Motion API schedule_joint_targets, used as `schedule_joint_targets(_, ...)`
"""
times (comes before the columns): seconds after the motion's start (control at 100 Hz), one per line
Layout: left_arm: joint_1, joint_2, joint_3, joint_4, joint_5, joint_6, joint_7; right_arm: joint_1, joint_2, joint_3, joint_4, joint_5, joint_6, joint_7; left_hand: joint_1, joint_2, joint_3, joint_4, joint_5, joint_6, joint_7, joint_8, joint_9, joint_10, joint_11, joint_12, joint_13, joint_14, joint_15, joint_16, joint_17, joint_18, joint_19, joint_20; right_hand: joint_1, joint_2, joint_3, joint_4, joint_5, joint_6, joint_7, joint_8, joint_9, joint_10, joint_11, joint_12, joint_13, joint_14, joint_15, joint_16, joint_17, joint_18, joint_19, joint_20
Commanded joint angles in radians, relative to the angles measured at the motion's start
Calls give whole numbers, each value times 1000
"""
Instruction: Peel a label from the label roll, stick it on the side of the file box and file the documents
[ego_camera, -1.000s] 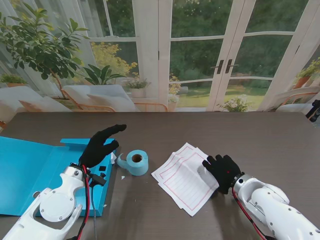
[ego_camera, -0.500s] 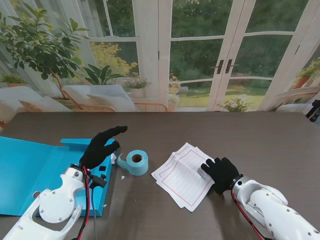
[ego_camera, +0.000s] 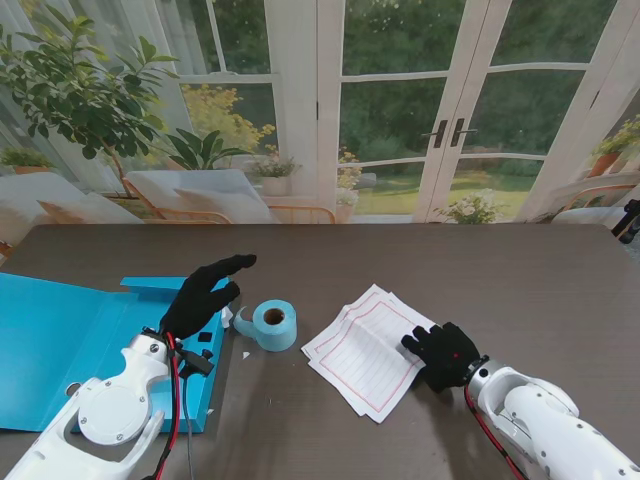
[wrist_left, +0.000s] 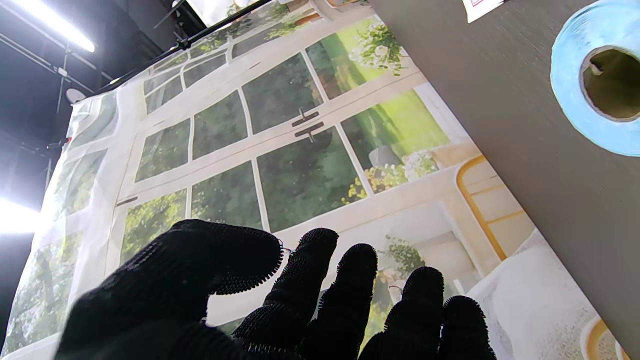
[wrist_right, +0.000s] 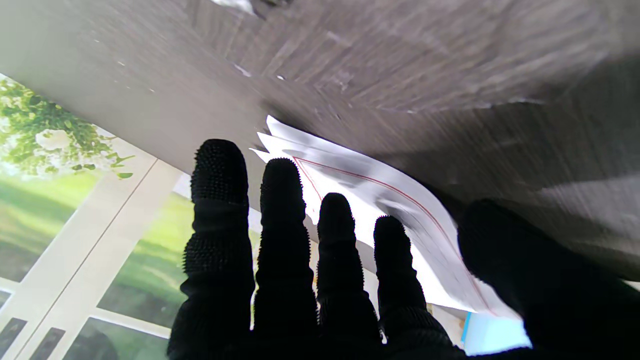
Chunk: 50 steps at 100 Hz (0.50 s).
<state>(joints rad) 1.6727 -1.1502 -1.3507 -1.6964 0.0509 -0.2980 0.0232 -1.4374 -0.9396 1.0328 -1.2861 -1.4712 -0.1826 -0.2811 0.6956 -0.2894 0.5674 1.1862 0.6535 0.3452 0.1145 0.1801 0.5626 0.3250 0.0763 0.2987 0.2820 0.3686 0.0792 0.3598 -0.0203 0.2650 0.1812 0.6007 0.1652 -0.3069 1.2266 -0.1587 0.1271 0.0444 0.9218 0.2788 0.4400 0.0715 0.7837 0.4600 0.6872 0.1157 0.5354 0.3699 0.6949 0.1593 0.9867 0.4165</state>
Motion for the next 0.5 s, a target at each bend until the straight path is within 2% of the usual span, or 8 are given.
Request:
schedule_joint_targets(0.0, 2, -1, 1, -6, -6, 5, -23, -3, -4, -4, 10, 4, -7, -1, -41, 37, -19, -27, 8, -5, -21, -5, -4, -4, -10, -12, 12, 4, -1, 5, -15, -21, -29, -9, 37, 55, -16, 4, 26, -26, 24, 16, 31, -15, 18, -10, 41, -5, 18, 14, -446, 6, 49, -5)
schedule_joint_targets(0.19, -1, 2, 2, -4, -15, 16, -38, 9, -6, -20, 32, 22, -7, -54, -42, 49, -24, -35, 10, -2, -21, -5, -10, -2, -11, -13, 10, 5, -2, 5, -16, -22, -29, -8, 97, 91, -51, 5, 101, -70, 16, 29, 124, -36, 17, -16, 108, -9, 27, 16, -407, 6, 72, -14)
schedule_joint_targets(0.28, -1, 2, 2, -4, -19, 21, -43, 17, -7, -30, 42, 33, -4, -65, -43, 54, -25, -38, 5, -2, -23, -5, -12, -2, -12, -13, 8, 6, -2, 4, -18, -22, -29, -8, 107, 96, -56, 4, 133, -87, 14, 32, 152, -34, 15, -17, 130, -7, 28, 17, -398, 9, 76, -15)
schedule_joint_targets(0.49, -1, 3, 1, -5, -21, 29, -47, 24, -12, -41, 57, 52, -3, -113, -44, 60, -27, -43, 3, -1, -25, -6, -14, 0, -12, -14, 7, 7, -2, 4, -17, -22, -29, -7, 143, 75, -45, 3, 252, -141, 0, 46, 257, -54, -5, -21, 210, -15, 27, 25, -350, 10, 102, -24)
